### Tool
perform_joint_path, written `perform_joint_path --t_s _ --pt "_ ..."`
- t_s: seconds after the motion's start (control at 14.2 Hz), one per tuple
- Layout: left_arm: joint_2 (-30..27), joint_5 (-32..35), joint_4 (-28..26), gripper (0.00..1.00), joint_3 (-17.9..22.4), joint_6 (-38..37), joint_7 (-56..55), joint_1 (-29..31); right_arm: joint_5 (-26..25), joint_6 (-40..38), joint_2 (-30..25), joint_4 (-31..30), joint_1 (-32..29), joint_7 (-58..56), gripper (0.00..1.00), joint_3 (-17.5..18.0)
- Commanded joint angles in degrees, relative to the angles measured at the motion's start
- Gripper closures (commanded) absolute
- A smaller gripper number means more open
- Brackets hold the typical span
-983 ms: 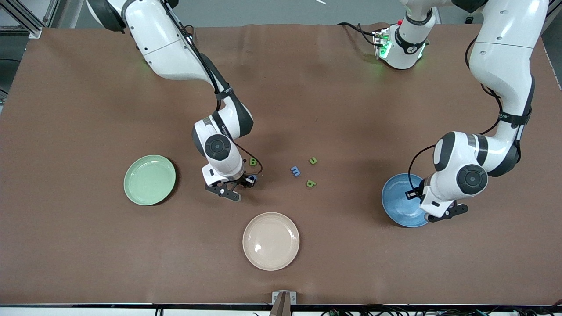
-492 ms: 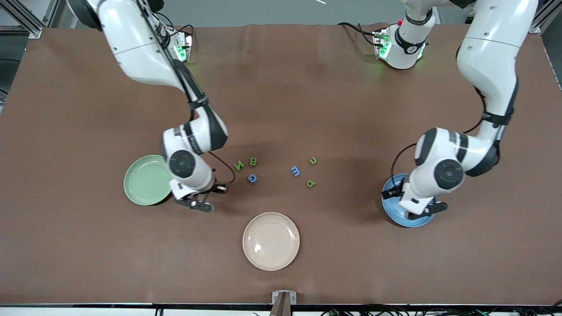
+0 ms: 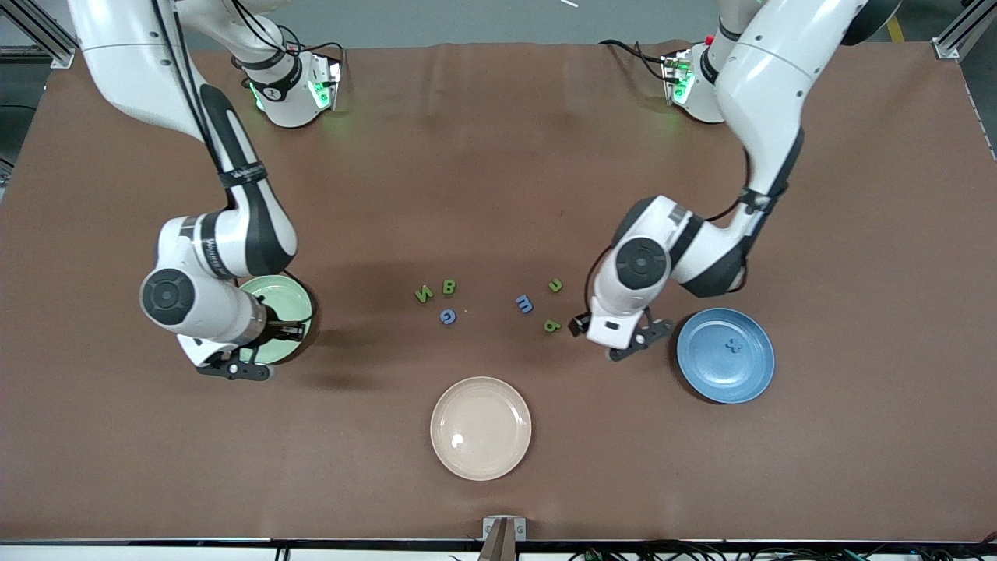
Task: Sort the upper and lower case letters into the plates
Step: 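Drop the pink letter in the green plate while the left gripper reaches green b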
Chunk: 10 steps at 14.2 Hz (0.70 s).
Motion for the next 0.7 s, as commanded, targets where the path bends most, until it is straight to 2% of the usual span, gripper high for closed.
perform_joint_path --t_s 0.0,0.14,0.35,0.63 --pt "2.80 0.84 2.04 0.01 0.54 4.99 -7.16 -1.67 -0.70 3.74 -3.34 -6.53 -3.03 -3.98 1.00 1.20" --pt "4.12 0.84 2.13 0.04 0.54 7.12 -10.96 -3.07 -0.70 8.30 -3.35 -9.77 -4.79 -6.69 1.00 1.20" --pt "6.14 0.84 4.67 0.15 2.56 7.30 -15.09 -6.24 -0.61 14.81 -2.82 -13.65 -8.04 -12.05 1.00 1.28" --pt "7.64 0.84 6.35 0.29 2.83 7.22 -16.68 -7.39 -0.26 16.94 -2.73 -17.52 -9.63 -14.27 0.99 1.46"
